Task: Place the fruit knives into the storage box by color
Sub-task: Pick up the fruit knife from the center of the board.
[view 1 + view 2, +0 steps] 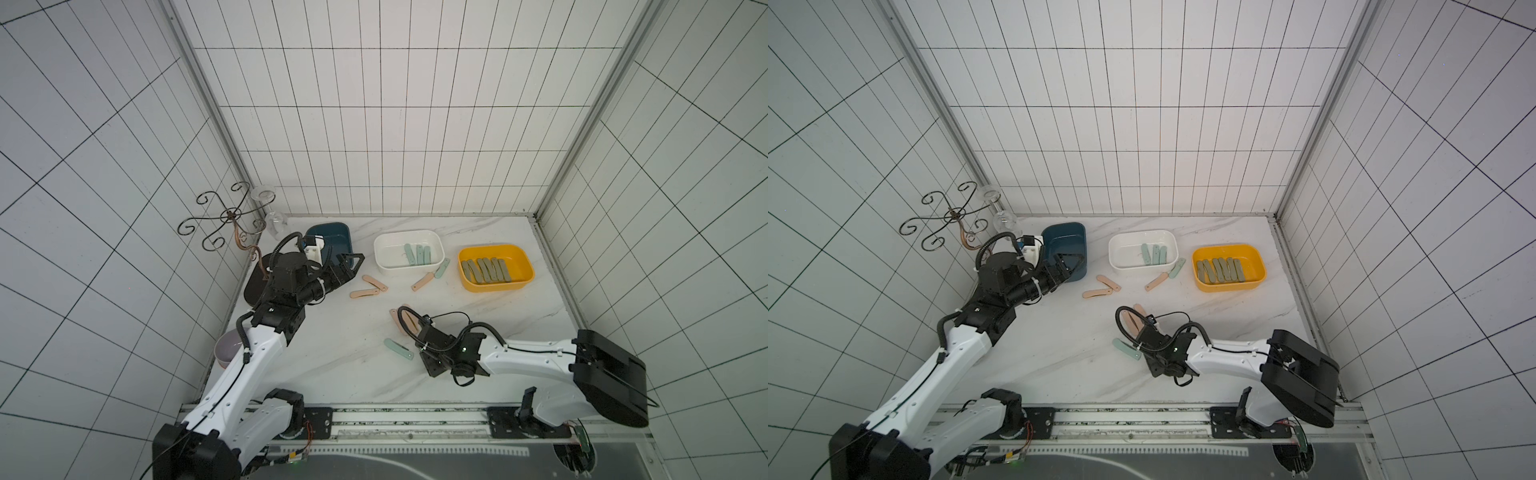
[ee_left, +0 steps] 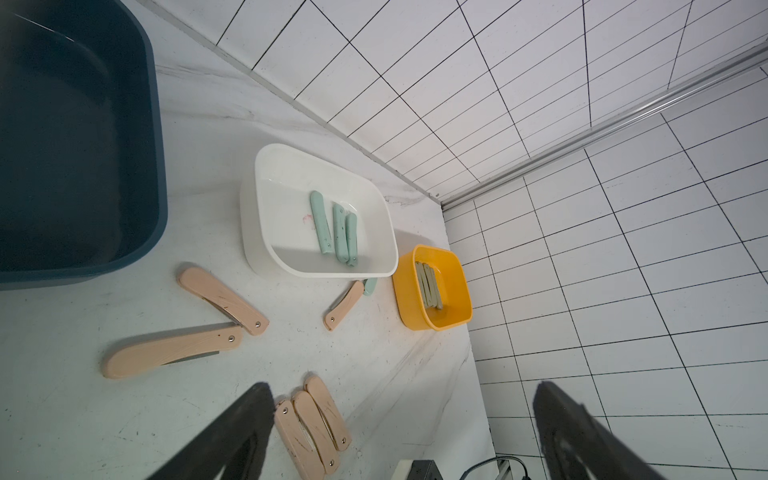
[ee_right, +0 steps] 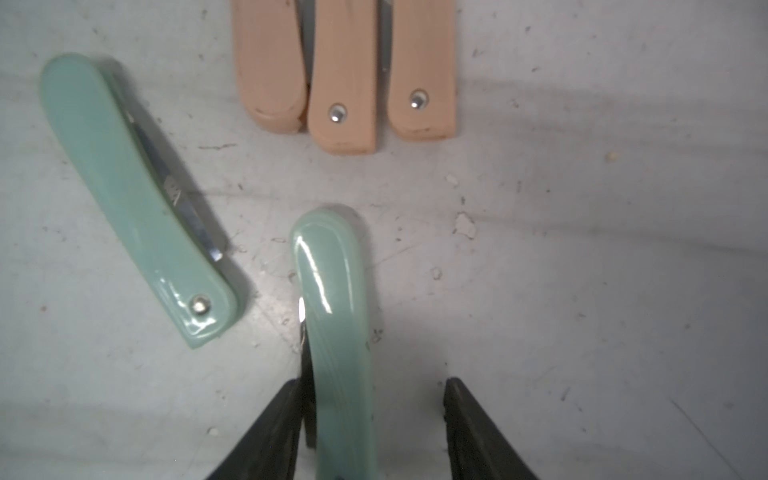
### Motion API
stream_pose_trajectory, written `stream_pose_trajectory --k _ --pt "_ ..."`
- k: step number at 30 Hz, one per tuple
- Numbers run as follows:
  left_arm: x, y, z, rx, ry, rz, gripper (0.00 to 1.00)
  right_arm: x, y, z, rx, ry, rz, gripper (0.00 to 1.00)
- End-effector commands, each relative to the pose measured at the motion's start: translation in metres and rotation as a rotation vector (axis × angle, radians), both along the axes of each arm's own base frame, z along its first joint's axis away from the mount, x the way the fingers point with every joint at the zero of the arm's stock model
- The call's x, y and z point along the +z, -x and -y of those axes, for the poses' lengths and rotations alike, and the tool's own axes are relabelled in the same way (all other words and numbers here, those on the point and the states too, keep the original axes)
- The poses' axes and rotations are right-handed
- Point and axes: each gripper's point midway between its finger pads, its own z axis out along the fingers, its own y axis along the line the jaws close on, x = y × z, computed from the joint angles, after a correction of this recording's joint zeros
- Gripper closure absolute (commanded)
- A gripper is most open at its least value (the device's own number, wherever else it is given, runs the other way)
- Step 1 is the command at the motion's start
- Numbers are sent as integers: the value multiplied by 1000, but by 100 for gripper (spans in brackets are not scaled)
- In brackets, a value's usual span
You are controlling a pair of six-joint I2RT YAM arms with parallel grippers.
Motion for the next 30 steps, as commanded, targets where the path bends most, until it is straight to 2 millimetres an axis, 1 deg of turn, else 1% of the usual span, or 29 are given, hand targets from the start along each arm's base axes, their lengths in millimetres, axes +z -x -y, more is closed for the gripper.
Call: stream_pose_trajectory --k 1,5,6,9,11,15,21,23,26,30 --pt "9 -3 2 1 11 30 3 -12 7 15 13 28 -31 44" --pt "9 -2 2 1 11 31 3 -19 9 16 27 39 -52 44" --pt "9 -2 2 2 11 31 3 -18 6 10 31 17 -41 44" --pt "9 -2 2 1 10 30 3 -21 7 6 47 10 -49 46" --pt "9 -3 2 3 10 31 3 -23 7 5 54 12 -56 49" --pt "10 -4 2 4 10 33 3 -25 9 3 65 8 -68 58" --pt "10 -4 3 2 11 31 3 -23 10 3 70 7 -72 69" --pt "10 -4 3 2 11 31 3 -21 10 3 69 3 -70 72" --pt "11 -4 3 4 13 35 3 -14 9 2 67 -13 -61 73" --pt "14 -4 4 1 15 40 3 0 6 -1 63 -40 -34 73"
